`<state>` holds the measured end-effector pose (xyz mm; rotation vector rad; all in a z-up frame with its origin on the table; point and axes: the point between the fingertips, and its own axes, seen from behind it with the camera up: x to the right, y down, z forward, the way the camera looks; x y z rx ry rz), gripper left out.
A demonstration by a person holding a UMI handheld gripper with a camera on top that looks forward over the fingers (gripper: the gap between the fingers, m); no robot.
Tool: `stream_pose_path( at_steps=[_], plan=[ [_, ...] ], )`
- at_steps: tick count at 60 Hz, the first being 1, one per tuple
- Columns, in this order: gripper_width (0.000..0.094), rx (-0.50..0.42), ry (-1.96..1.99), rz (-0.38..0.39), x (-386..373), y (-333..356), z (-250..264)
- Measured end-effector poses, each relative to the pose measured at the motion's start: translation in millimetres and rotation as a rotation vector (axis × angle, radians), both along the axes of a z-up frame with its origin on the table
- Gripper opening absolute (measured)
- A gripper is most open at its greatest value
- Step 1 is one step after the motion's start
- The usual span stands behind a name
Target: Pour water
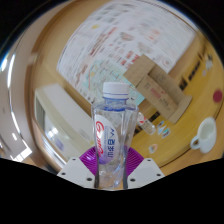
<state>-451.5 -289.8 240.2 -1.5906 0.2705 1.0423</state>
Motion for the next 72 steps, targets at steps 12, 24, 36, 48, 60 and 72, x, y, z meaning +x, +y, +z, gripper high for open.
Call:
stream_pose_path(
  at_steps=[12, 24, 36, 48, 60, 72],
  plan=[
    [0.031, -0.072, 0.732, 0.143, 50.7, 33.8, 37.8],
    [0.0309, -0.193, 1.271, 0.133, 115.3, 71.5, -13.2],
    [0.0307, -0.28, 1.391, 0.112, 132.9, 84.1, -51.4],
    [0.0308, -0.278, 1.188, 0.175, 125.6, 74.9, -7.2],
    [0.0312, -0.049, 0.517, 0.083, 156.7, 90.8, 62.9],
    [0.0311, 0.208, -0.17, -0.194, 265.6, 125.5, 109.3]
  ],
)
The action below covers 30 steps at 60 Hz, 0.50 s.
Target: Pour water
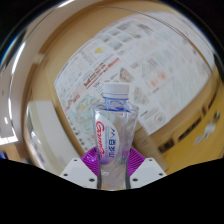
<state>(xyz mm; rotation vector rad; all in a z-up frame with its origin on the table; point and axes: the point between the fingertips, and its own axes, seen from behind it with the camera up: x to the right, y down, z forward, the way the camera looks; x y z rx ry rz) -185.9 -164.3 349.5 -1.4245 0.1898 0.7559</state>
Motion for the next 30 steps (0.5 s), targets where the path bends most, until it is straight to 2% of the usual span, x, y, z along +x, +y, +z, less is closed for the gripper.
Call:
stream_pose_path(
  at_steps=[6, 10, 14, 25, 30],
  plan=[
    [0.0311, 0.002, -0.249, -0.115, 39.0, 8.2, -1.4],
    [0.0311, -0.021, -0.4, -0.161, 70.9, 24.2, -36.5],
    [0.031, -0.083, -0.541, -0.206, 92.6, 30.0, -68.6],
    [0.031, -0.24, -0.775, -0.215, 136.4, 51.3, -185.5],
    [0.031, -0.276, -0.813, -0.198, 145.1, 54.5, -224.3]
  ],
)
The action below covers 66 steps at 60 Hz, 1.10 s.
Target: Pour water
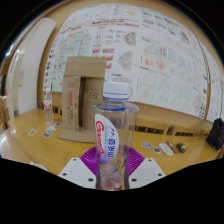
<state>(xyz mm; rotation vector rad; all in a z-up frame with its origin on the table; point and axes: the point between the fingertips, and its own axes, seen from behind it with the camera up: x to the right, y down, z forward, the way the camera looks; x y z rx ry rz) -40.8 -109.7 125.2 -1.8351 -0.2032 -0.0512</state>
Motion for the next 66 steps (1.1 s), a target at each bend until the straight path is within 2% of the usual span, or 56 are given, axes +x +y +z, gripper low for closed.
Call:
stream_pose_path(
  at_steps=[8, 10, 14, 16, 21, 25, 29, 32, 45, 66],
  plan=[
    [0.0329, -0.061, 0.038, 0.006, 4.6, -2.9, -41.3],
    [0.0318, -0.022, 0.053, 0.002, 7.8, -1.3, -38.8],
    [0.0321, -0.036, 0.078, -0.009, 11.3, -3.3, -41.4],
    [0.0393, -0.036, 0.087, -0.011, 12.0, -2.9, -41.2],
    [0.048, -0.035, 0.092, -0.005, 13.3, 1.1, -41.3],
    [0.0568, -0.069, 0.077, -0.019, 14.7, -1.2, -45.3],
    [0.0873, -0.124, 0.073, -0.02, 13.1, -8.0, -52.3],
    [0.0836, -0.141, 0.072, -0.038, 17.0, -15.5, -52.4],
    [0.0852, -0.183, 0.041, -0.12, 22.3, -90.3, -25.9],
    [0.0852, -0.223, 0.012, -0.182, -32.8, -310.7, 32.4]
  ],
)
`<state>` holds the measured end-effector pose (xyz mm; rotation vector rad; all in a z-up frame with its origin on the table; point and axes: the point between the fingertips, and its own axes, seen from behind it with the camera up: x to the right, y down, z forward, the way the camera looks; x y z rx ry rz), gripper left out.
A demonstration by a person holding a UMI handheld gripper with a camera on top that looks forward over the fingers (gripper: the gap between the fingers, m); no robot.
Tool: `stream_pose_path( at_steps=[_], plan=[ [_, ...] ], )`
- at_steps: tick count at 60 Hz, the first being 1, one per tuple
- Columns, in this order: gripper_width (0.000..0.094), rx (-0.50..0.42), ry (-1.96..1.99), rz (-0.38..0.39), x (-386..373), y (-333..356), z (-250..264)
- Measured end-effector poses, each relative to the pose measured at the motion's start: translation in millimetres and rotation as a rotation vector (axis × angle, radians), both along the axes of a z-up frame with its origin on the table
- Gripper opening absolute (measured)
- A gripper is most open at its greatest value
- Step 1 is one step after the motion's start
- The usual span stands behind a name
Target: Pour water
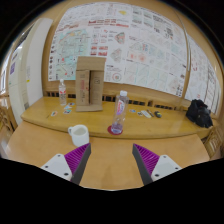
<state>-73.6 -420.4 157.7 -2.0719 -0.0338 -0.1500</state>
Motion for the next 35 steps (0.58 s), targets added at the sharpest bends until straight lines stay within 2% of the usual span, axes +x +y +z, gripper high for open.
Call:
stream_pose_path(
  at_steps=[15, 35],
  plan=[
    [0.0849, -0.019, 0.009, -0.005, -45.9, -122.7, 15.8],
    [0.085, 0.023, 0.031, -0.033, -53.8, -167.8, 43.9]
  ],
)
